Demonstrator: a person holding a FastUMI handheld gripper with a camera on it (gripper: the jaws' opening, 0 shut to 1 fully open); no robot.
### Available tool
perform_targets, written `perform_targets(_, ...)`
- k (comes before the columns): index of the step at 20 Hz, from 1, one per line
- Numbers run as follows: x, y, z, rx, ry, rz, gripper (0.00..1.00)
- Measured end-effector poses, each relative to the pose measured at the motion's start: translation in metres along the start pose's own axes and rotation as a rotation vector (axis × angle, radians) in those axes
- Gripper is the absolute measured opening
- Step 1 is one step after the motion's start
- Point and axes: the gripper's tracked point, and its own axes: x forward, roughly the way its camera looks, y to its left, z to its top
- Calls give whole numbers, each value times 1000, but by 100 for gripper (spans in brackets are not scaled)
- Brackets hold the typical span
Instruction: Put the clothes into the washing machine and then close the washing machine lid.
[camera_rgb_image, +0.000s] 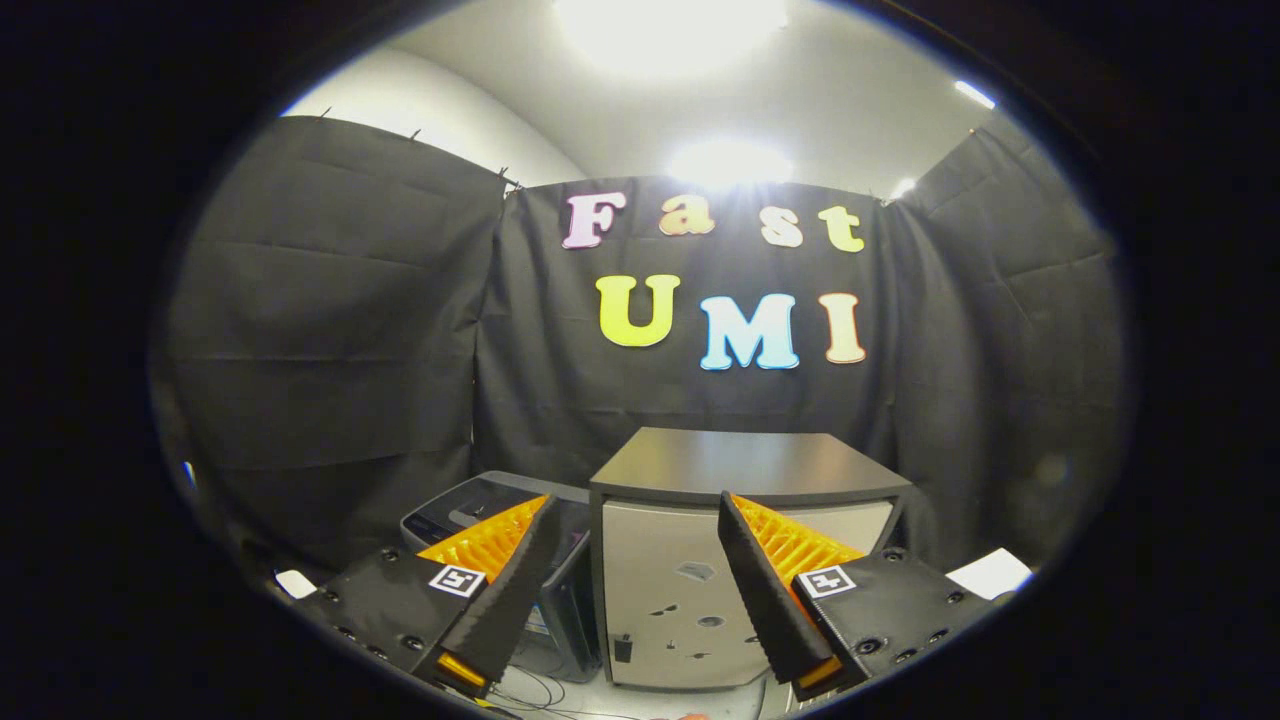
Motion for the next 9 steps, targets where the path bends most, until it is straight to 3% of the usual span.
perform_targets(9,-28,-10,17,-5,-58,-65,98)
